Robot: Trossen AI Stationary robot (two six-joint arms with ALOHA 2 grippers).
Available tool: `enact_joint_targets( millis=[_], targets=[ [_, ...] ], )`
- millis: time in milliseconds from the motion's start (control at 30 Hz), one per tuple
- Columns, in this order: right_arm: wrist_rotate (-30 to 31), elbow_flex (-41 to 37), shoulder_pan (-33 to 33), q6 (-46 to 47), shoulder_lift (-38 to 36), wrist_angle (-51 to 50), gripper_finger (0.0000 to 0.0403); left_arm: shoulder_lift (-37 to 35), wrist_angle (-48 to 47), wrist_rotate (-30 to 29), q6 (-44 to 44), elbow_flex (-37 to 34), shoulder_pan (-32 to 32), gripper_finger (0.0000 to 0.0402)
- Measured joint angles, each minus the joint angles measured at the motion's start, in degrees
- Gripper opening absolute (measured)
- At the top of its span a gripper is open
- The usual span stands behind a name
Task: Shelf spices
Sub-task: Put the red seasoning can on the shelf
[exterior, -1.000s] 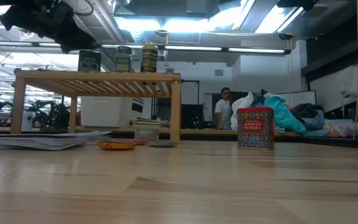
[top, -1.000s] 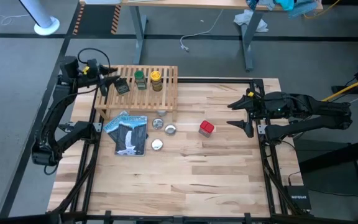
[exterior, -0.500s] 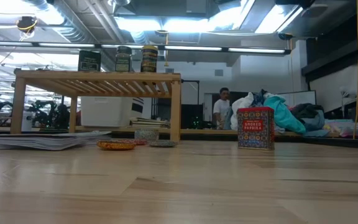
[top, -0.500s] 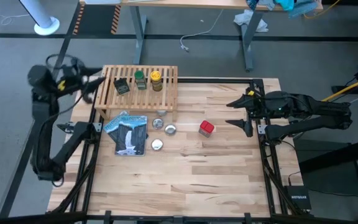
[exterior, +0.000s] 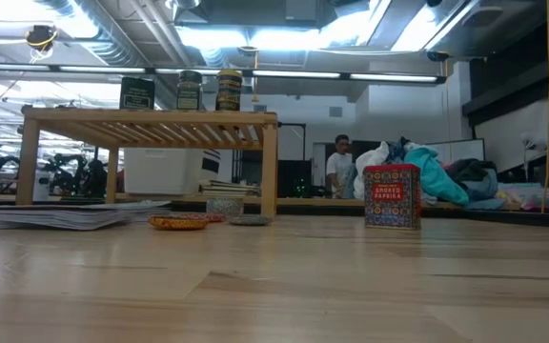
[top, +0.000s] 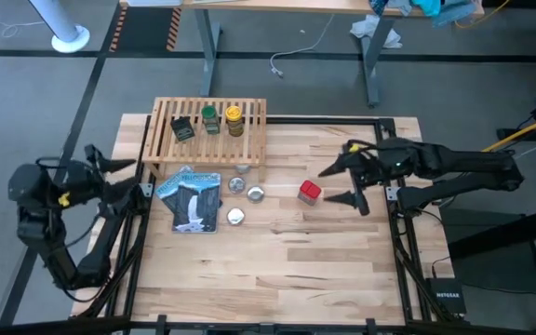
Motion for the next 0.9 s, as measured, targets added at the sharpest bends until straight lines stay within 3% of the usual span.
enact_joint_targets(
  millis=[167,367,633,733,900],
  targets=[
    [-10.69,-0.02,0.79,1.57,3.83,3.32,0.0335,-1.56,-10.76,-0.48,-4.88,2.86,-0.03,0.0194],
    [-18.59,-0.02,1.20,1.54,8.57,8.87,0.0335,-0.49,-26.51,-0.67,3.52,4.92,0.06,0.0194],
    [-16.09,-0.02,1.10,8.00,13.58,6.84,0.0335,-0.49,-29.56,-0.62,5.45,5.40,0.06,0.0194],
    [-11.25,-0.03,1.09,8.30,14.02,0.93,0.0335,-0.49,-29.79,-0.62,5.43,5.36,0.06,0.0194],
    [-8.65,-0.04,1.09,7.07,11.96,-8.29,0.0335,-0.53,-29.78,0.62,5.49,5.31,0.08,0.0194]
  ],
)
